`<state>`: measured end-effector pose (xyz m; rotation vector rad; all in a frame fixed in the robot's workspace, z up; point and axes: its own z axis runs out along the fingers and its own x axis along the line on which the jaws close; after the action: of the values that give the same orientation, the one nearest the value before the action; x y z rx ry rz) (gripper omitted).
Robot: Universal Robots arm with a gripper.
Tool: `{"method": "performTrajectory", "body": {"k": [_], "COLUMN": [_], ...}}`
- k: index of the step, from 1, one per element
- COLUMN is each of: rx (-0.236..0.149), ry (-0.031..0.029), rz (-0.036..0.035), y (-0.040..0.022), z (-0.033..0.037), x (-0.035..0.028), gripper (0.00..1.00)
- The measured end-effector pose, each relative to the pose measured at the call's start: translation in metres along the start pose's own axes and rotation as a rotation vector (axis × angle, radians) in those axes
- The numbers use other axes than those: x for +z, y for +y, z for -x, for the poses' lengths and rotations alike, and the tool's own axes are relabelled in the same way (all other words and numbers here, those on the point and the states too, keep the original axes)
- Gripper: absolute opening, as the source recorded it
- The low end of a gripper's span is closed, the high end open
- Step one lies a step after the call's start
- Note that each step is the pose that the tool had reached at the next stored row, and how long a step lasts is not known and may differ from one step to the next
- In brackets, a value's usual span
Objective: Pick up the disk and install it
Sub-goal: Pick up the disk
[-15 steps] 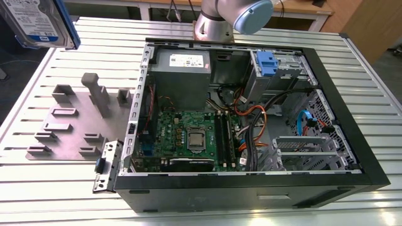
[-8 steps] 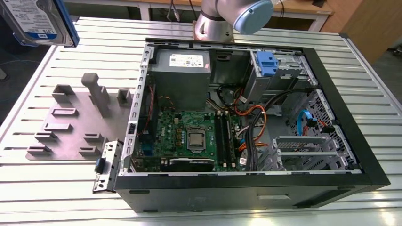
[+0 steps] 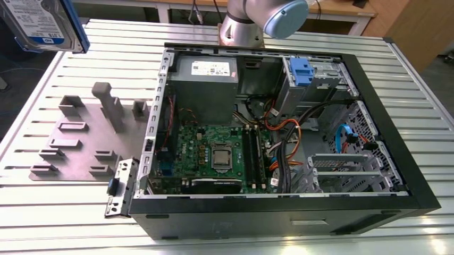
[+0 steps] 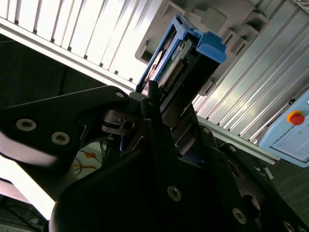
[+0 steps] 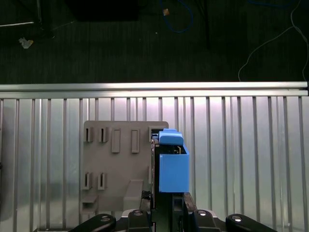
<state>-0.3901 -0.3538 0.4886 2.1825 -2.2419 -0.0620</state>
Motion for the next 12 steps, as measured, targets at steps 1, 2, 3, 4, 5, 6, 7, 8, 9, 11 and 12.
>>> {"method": "performTrajectory", "body": {"k": [1, 2, 3, 4, 5, 6, 7, 8, 9, 11, 12], "rx": [0.0, 0.0, 0.0, 0.0, 0.0, 0.0, 0.0, 0.0, 0.0, 0.0, 0.0], "ry": [0.0001, 0.0001, 0.0001, 0.0, 0.0001, 0.0001, 0.0001, 0.0, 0.0, 0.0, 0.0], "rz": [0.0002, 0.0002, 0.0001, 0.0, 0.0001, 0.0001, 0.0001, 0.0, 0.0, 0.0, 0.0], "y": [0.0001, 0.0001, 0.0001, 0.0002, 0.0002, 0.0003, 0.0003, 0.0003, 0.0003, 0.0003, -0.0001], "z": [0.0, 0.0, 0.0, 0.0001, 0.0001, 0.0002, 0.0002, 0.0002, 0.0002, 0.0002, 0.0002], "x": [-0.0004, -0.0012, -0.0025, -0.0042, -0.0061, -0.0077, -0.0083, -0.0083, -0.0083, -0.0082, -0.0083], "gripper": [0.35, 0.35, 0.35, 0.35, 0.35, 0.35, 0.35, 0.35, 0.35, 0.35, 0.35]}}
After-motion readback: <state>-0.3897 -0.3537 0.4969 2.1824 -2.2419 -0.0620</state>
